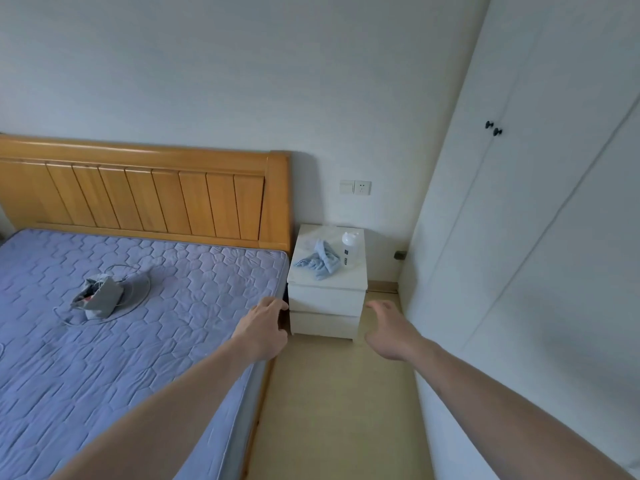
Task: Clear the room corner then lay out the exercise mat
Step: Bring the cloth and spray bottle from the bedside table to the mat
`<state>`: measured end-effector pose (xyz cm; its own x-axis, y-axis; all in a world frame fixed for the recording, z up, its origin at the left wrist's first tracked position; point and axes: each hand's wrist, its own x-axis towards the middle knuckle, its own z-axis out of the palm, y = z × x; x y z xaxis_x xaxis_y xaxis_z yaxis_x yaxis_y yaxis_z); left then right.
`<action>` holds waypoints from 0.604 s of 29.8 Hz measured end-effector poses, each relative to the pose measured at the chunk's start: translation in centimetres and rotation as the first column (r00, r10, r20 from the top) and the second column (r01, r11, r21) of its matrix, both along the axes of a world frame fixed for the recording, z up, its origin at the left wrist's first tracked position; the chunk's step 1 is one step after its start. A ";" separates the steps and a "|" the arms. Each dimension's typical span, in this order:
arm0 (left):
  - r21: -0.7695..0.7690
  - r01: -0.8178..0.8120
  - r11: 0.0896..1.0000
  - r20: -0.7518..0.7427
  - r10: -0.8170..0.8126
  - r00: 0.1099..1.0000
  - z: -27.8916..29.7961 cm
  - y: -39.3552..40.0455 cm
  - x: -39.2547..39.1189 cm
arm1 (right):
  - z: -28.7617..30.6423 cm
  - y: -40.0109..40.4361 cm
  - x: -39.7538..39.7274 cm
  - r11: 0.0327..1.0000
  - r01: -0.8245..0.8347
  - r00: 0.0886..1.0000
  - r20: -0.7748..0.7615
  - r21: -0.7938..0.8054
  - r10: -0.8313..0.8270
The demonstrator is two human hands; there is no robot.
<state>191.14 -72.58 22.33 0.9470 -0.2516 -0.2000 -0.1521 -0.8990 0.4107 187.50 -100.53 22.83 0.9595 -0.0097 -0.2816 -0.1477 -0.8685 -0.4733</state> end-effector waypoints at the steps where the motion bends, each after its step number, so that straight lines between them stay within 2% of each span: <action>1: 0.013 -0.004 1.000 -0.012 0.004 1.000 -0.2 -0.4 1.4 | -0.2 -0.4 1.7 1.000 -0.012 1.000 -0.015 0.002 0.012; 6: 0.020 -0.036 0.999 -0.033 0.036 0.999 -0.9 -1.6 10.0 | -0.3 -1.9 10.8 0.999 -0.027 0.999 -0.020 0.020 0.028; 15: 0.014 0.015 1.000 -0.108 -0.014 0.994 -6.3 -3.1 29.0 | -5.7 -4.1 28.5 0.999 0.031 0.998 -0.055 -0.009 -0.031; 18: 0.064 0.057 0.996 -0.197 -0.043 0.979 -8.5 -3.8 36.3 | -7.7 -4.2 34.7 0.996 0.089 0.992 -0.085 0.000 -0.089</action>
